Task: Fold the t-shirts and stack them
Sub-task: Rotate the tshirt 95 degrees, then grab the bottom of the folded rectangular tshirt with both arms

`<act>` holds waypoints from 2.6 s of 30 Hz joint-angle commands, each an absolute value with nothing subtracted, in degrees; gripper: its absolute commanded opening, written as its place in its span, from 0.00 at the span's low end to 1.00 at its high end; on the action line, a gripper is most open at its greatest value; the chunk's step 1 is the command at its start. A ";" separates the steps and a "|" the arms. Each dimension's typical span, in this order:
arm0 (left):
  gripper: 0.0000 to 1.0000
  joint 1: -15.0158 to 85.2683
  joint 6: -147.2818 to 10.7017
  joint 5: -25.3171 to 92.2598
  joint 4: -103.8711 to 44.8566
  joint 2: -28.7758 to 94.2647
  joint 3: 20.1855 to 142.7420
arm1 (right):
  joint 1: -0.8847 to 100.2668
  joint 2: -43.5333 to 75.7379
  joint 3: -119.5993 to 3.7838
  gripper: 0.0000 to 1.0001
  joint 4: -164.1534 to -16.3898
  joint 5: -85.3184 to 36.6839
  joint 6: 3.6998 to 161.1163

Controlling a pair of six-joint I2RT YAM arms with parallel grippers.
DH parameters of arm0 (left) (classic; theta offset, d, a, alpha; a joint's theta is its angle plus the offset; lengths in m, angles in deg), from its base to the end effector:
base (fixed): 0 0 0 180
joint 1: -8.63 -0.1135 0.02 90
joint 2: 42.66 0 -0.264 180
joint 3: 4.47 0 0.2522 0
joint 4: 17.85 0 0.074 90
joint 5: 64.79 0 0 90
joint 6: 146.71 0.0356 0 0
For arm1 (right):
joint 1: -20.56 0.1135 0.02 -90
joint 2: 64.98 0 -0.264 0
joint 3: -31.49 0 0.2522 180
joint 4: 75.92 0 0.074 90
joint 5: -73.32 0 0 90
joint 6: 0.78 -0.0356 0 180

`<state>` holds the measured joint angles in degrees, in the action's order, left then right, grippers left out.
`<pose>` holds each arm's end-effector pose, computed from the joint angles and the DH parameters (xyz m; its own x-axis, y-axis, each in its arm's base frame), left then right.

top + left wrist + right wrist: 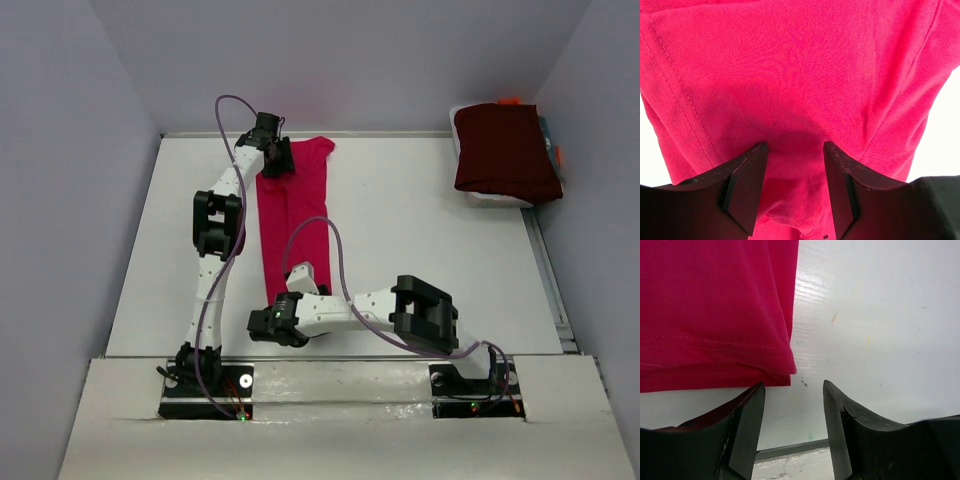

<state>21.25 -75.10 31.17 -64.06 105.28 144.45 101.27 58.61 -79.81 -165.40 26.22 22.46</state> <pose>0.5583 -0.1288 0.1803 -0.7485 -0.1540 -0.6450 0.0554 0.9548 -0.2921 0.0872 0.3830 0.1818 -0.7472 -0.3985 -0.5318 -0.1489 0.8803 -0.4504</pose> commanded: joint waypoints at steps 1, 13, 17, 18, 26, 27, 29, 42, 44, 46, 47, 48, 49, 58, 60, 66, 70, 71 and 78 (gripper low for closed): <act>0.62 20.23 -73.85 29.96 -68.26 107.46 143.94 | 101.34 60.35 -80.89 0.56 -168.78 29.72 19.00; 0.62 20.23 -73.85 30.13 -68.26 107.46 143.94 | 101.34 61.41 -78.34 0.35 -162.71 30.43 20.49; 0.62 19.70 -73.85 30.13 -68.26 107.54 143.94 | 101.34 60.88 -77.64 0.15 -162.71 30.17 19.88; 0.62 19.70 -73.85 30.13 -68.26 107.54 143.94 | 101.34 60.79 -77.46 0.09 -162.80 30.08 19.79; 0.62 19.70 -73.76 30.22 -68.17 107.46 143.94 | 101.34 57.98 -74.57 0.07 -164.12 29.64 17.16; 0.62 19.70 -73.85 30.22 -68.17 107.54 143.94 | 101.34 57.28 -74.21 0.07 -164.38 29.64 16.28; 0.62 19.70 -73.76 30.22 -68.17 107.46 143.94 | 101.34 56.49 -73.33 0.07 -165.43 29.47 15.22; 0.62 19.70 -73.59 30.48 -68.35 107.37 143.86 | 101.34 51.39 -67.88 0.23 -167.11 26.04 10.03; 0.64 19.70 -73.50 29.96 -67.39 105.88 142.28 | 101.34 50.25 -68.58 0.47 -166.59 25.69 10.64; 0.70 19.70 -73.23 29.35 -65.20 102.99 140.18 | 101.34 48.76 -69.45 0.70 -164.56 25.77 13.36; 0.72 19.70 -73.06 29.25 -65.01 102.10 140.16 | 101.34 47.01 -69.72 0.78 -164.21 26.04 13.90; 0.74 19.70 -72.97 29.17 -64.92 101.49 140.42 | 101.34 46.12 -69.90 0.84 -163.60 26.13 15.03; 0.75 19.70 -72.97 28.73 -65.44 100.17 141.21 | 101.34 45.25 -70.34 0.92 -163.51 26.65 15.56; 0.76 22.60 -77.27 20.20 -64.92 80.94 127.79 | 93.80 38.56 -82.19 0.90 -165.98 25.19 25.83; 0.77 23.39 -77.80 18.89 -66.15 78.55 126.55 | 90.63 38.21 -82.21 0.88 -163.60 20.79 30.75; 0.79 25.94 -80.26 17.83 -67.47 67.74 119.35 | 84.02 38.99 -80.36 0.84 -157.97 10.05 41.66; 0.79 29.45 -84.21 13.26 -69.05 60.45 108.82 | 82.00 38.83 -77.21 0.79 -152.89 7.50 48.78; 0.79 30.85 -85.09 13.08 -69.23 57.21 102.17 | 81.22 38.39 -75.98 0.78 -151.22 5.23 50.01; 0.78 32.53 -91.25 20.10 -68.00 40.51 75.34 | 78.57 38.99 -74.65 0.74 -147.17 -0.93 55.38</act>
<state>32.75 -86.97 16.76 -66.16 48.12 86.64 79.44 38.98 -74.43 -152.57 3.77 50.18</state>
